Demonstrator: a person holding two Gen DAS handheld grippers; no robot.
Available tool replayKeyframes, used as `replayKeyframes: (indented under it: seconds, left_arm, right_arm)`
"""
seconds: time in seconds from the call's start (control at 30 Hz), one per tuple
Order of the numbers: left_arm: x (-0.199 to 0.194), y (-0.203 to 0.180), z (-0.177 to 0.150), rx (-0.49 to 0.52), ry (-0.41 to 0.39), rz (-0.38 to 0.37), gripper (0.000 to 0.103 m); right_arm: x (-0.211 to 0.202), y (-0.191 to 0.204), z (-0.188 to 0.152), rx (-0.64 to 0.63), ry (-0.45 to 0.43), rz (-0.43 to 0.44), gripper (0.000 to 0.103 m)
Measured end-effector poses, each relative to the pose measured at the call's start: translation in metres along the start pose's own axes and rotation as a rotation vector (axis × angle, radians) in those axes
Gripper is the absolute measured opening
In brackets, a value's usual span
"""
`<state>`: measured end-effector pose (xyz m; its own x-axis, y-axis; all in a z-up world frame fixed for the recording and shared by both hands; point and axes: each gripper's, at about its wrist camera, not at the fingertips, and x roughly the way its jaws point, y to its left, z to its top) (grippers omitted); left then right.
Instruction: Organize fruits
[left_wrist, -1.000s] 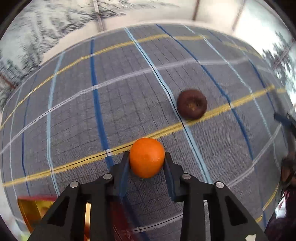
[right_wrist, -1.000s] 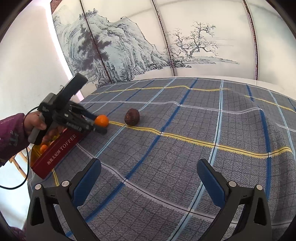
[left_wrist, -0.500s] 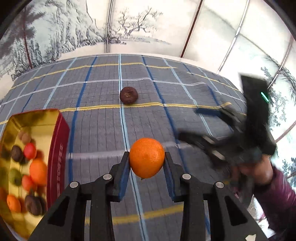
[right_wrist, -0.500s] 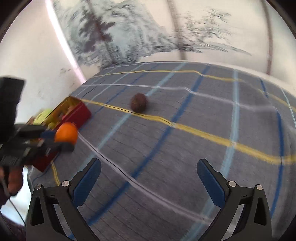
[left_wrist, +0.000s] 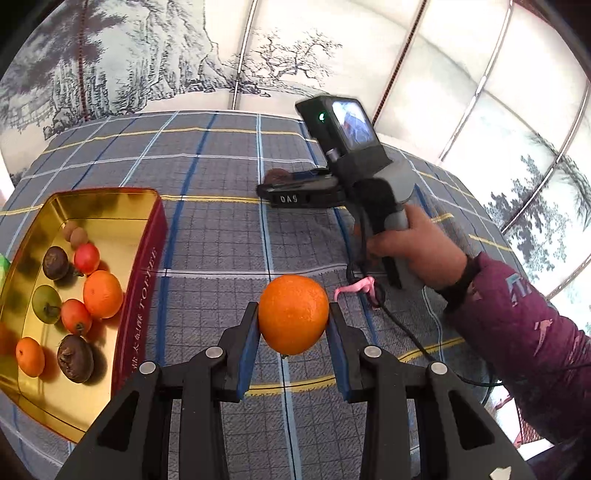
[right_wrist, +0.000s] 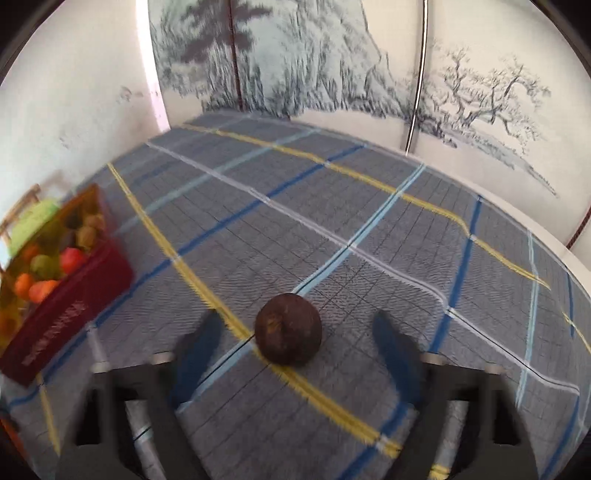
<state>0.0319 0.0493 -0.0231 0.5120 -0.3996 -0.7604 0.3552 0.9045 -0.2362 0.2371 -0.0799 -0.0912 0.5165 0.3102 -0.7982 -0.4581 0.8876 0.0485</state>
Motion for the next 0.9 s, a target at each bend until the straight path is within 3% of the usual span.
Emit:
replayKeyframes:
  seconds: [0.1,0.27,0.53,0.9]
  left_arm:
    - [-0.004,0.004,-0.003,-0.011,-0.011,0.015,0.031]
    - [-0.02,0.012,-0.015,-0.059,-0.051,0.022,0.031]
    - [-0.056,0.032,-0.04,-0.119,-0.107,0.09,0.032]
    - [-0.089,0.086,-0.066,-0.209,-0.17,0.218,0.03]
  right_arm:
    - [-0.005,0.002,-0.006,-0.008,-0.019,0.012,0.037]
    - [-0.043,0.005,-0.04,0.06,-0.075,0.051,0.037]
    - [-0.071,0.0,-0.09,0.156,-0.08,-0.026,0.037]
    - [-0.071,-0.005,-0.093,0.197,-0.062,-0.059,0.037]
